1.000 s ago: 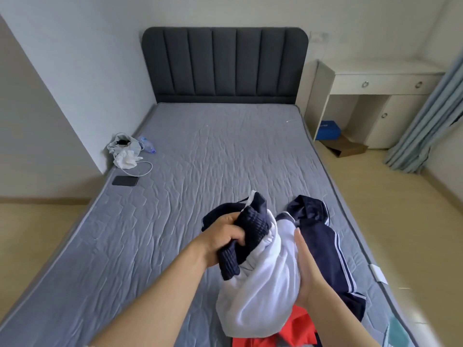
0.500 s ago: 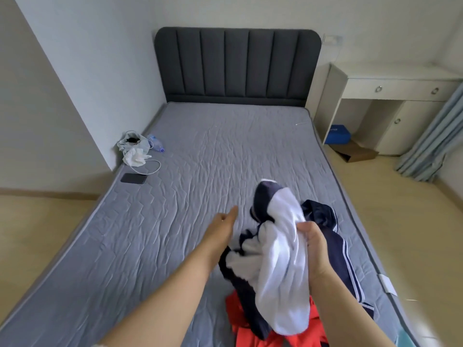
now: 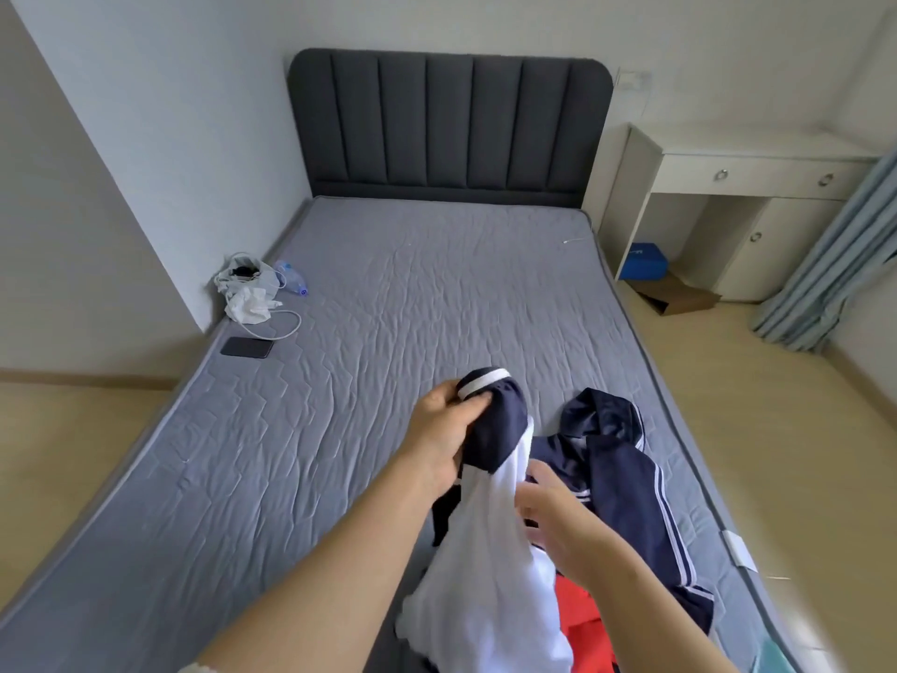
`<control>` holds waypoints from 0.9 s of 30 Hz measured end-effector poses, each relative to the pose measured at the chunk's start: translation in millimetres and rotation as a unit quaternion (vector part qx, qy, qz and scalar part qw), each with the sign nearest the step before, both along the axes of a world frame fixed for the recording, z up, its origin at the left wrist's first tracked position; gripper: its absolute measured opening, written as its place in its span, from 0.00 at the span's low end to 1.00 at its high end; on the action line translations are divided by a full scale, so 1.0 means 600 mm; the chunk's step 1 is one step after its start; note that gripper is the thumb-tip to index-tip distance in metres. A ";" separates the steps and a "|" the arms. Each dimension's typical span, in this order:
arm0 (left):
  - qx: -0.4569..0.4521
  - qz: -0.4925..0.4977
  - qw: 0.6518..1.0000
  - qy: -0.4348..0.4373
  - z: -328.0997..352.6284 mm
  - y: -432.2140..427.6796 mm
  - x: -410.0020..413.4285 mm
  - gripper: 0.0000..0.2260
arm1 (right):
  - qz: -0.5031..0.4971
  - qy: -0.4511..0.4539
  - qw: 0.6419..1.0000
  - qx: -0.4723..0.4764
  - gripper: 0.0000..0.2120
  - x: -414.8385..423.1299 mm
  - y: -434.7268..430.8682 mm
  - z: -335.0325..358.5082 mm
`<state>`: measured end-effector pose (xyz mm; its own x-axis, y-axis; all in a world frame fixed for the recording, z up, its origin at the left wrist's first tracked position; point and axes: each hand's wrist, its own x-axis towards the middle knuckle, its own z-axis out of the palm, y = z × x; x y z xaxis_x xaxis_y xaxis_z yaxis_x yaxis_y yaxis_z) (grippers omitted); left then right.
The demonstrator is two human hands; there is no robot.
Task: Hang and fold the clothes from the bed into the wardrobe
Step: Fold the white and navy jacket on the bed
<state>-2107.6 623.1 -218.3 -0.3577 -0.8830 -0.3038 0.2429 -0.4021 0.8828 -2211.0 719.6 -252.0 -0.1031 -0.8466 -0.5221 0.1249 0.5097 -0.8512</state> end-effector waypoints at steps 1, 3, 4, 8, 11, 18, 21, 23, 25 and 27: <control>-0.012 -0.008 1.000 0.005 0.005 0.004 -0.003 0.06 | 0.024 -0.023 0.999 -0.018 0.21 0.001 0.000 -0.004; -0.026 -0.017 0.999 0.015 0.013 0.006 -0.003 0.07 | 0.054 -0.032 0.997 -0.052 0.18 0.001 -0.006 -0.007; -0.026 -0.023 0.999 0.023 0.014 0.005 0.000 0.08 | 0.041 -0.024 0.997 -0.060 0.13 0.002 -0.009 -0.005; -0.001 -0.064 0.995 0.072 0.008 -0.005 0.025 0.11 | -0.146 -0.105 0.981 -0.073 0.11 -0.001 -0.032 0.008; 0.011 -0.060 0.993 0.101 0.002 -0.008 0.036 0.12 | -0.116 -0.185 0.966 -0.142 0.08 0.000 -0.046 0.026; -0.057 -0.096 0.992 0.056 0.018 -0.017 0.034 0.16 | -0.078 0.196 0.975 0.070 0.17 0.005 -0.066 0.006; -0.136 -0.066 0.988 -0.039 0.005 -0.021 0.045 0.21 | -0.258 0.022 0.966 0.020 0.13 0.000 -0.083 -0.008; -0.164 -0.092 0.973 -0.131 -0.019 -0.018 0.055 0.22 | -0.325 -0.148 0.933 -0.053 0.07 0.002 -0.069 -0.001; -0.159 -0.161 0.946 -0.232 -0.044 -0.010 0.060 0.20 | -0.306 -0.253 0.912 -0.103 0.11 -0.003 -0.056 0.018; -0.142 -0.184 0.931 -0.283 -0.060 -0.007 0.061 0.25 | -0.257 -0.287 0.915 -0.122 0.16 -0.007 -0.050 0.037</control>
<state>-2070.9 618.7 -254.6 -0.5052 -0.8057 -0.3093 -0.4018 -0.0976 0.9105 -2214.9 689.6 -229.6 -0.2880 -0.8617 -0.4178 0.7571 0.0623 -0.6503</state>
